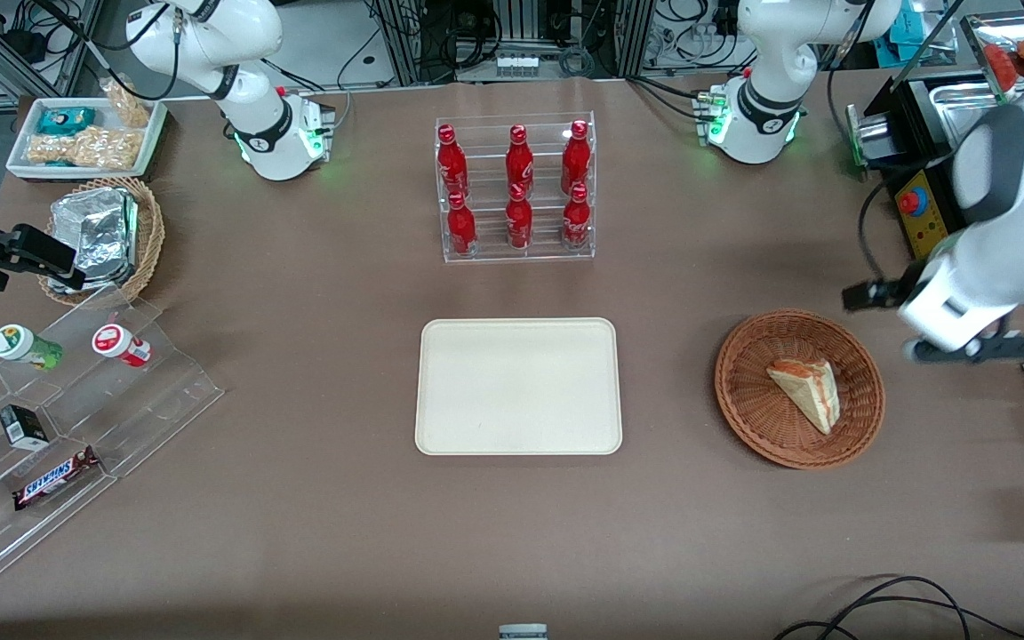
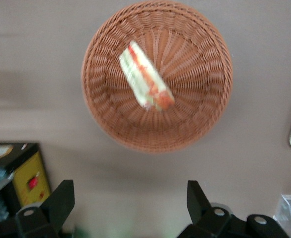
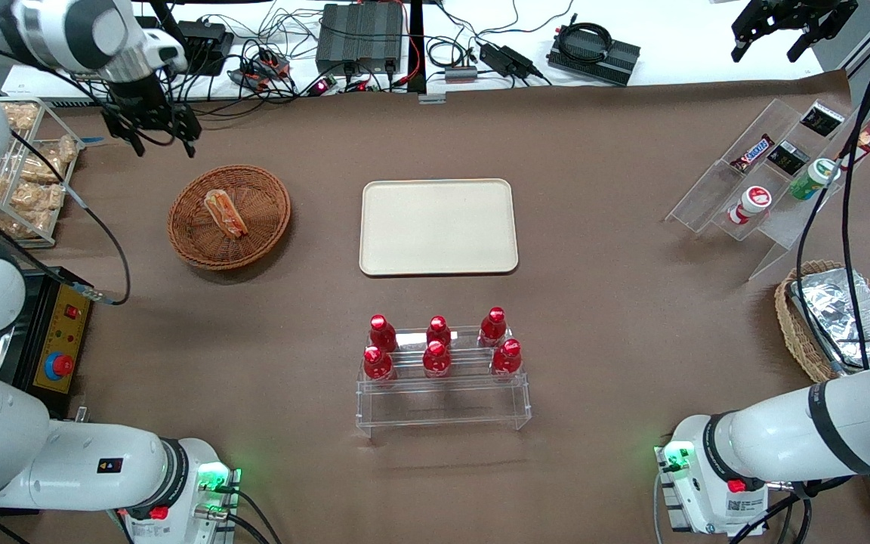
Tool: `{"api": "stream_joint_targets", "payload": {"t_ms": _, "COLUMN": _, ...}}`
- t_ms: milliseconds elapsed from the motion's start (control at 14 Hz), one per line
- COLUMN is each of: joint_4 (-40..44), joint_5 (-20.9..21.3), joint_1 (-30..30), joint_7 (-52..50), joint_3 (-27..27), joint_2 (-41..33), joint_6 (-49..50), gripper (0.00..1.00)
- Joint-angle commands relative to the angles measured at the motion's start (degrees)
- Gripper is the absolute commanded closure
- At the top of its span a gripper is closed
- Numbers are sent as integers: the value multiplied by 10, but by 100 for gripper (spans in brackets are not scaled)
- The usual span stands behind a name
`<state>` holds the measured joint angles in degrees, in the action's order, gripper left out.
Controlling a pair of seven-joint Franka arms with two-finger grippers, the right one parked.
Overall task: Place sandwich from basket to tray
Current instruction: 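Move the left gripper over the sandwich in the wicker basket, then lower the left gripper and close it on the sandwich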
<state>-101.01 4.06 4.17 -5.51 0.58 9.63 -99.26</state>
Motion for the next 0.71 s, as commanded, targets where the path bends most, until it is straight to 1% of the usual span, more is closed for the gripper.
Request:
{"api": "stream_joint_targets", "payload": {"t_ms": 0, "joint_4": -85, "joint_5": 10, "joint_1": 1, "joint_7": -14, "joint_3": 0, "joint_2": 6, "joint_6": -116, "gripper": 0}}
{"api": "stream_joint_targets", "payload": {"t_ms": 71, "joint_4": -104, "joint_5": 9, "joint_1": 1, "joint_7": -42, "joint_3": 0, "joint_2": 8, "joint_6": -148, "gripper": 0}}
{"api": "stream_joint_targets", "payload": {"t_ms": 214, "joint_4": -120, "joint_5": 9, "joint_1": 1, "joint_7": -132, "joint_3": 1, "joint_2": 20, "joint_6": -184, "gripper": 0}}
{"api": "stream_joint_targets", "payload": {"t_ms": 357, "joint_4": -119, "joint_5": 9, "joint_1": 1, "joint_7": -244, "joint_3": 1, "joint_2": 44, "joint_6": -199, "gripper": 0}}
{"api": "stream_joint_targets", "payload": {"t_ms": 500, "joint_4": -119, "joint_5": 9, "joint_1": 1, "joint_7": -382, "joint_3": 1, "joint_2": 73, "joint_6": -238, "gripper": 0}}
{"api": "stream_joint_targets", "payload": {"t_ms": 571, "joint_4": -118, "joint_5": 9, "joint_1": 1, "joint_7": -435, "joint_3": 1, "joint_2": 88, "joint_6": -257, "gripper": 0}}
{"api": "stream_joint_targets", "payload": {"t_ms": 643, "joint_4": -118, "joint_5": 9, "joint_1": 1, "joint_7": -467, "joint_3": 1, "joint_2": 100, "joint_6": -275, "gripper": 0}}
